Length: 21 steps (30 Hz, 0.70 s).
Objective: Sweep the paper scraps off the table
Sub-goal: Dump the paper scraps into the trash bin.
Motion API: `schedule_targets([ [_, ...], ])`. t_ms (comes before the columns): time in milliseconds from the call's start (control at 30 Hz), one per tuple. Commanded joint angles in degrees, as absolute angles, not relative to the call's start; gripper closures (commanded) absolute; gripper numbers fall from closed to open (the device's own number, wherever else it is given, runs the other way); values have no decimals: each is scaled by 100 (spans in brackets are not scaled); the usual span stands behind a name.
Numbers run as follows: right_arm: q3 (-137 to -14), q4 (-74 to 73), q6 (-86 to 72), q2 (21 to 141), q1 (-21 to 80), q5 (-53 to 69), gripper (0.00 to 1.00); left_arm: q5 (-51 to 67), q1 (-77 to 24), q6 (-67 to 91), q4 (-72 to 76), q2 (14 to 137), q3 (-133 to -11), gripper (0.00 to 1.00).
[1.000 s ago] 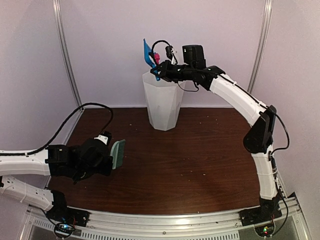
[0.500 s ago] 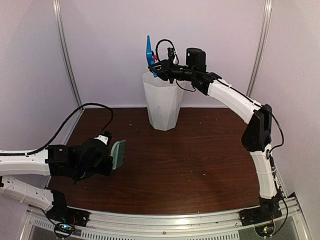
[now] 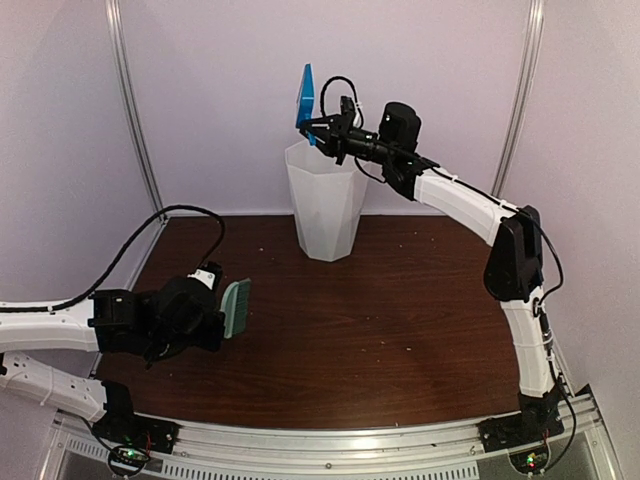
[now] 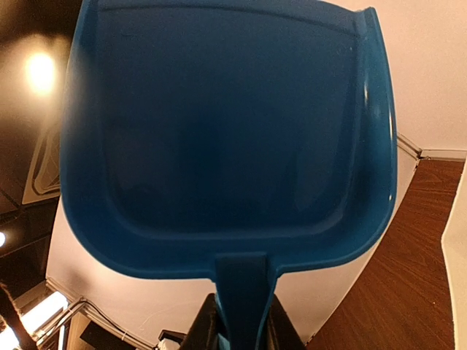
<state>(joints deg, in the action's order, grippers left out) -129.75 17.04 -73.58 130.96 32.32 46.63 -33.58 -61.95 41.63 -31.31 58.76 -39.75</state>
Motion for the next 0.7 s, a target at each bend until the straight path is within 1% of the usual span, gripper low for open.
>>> schedule_targets([
  [0, -12895, 2505, -7878, 13088, 3195, 4876, 100, -3376, -6164, 4121, -2858, 5788, -3946, 100],
  [133, -12770, 2531, -7877, 12951, 3208, 5001, 100, -3356, -6165, 4113, -2865, 5752, -3946, 100],
  [267, -12150, 2399, -7520, 12521, 3208, 5047, 100, -3328, -6169, 4128, -2859, 5672, -3914, 100],
  [667, -10611, 566, -5501, 11091, 3267, 5036, 100, -2962, -6165, 4011, -2587, 5481, -3856, 100],
])
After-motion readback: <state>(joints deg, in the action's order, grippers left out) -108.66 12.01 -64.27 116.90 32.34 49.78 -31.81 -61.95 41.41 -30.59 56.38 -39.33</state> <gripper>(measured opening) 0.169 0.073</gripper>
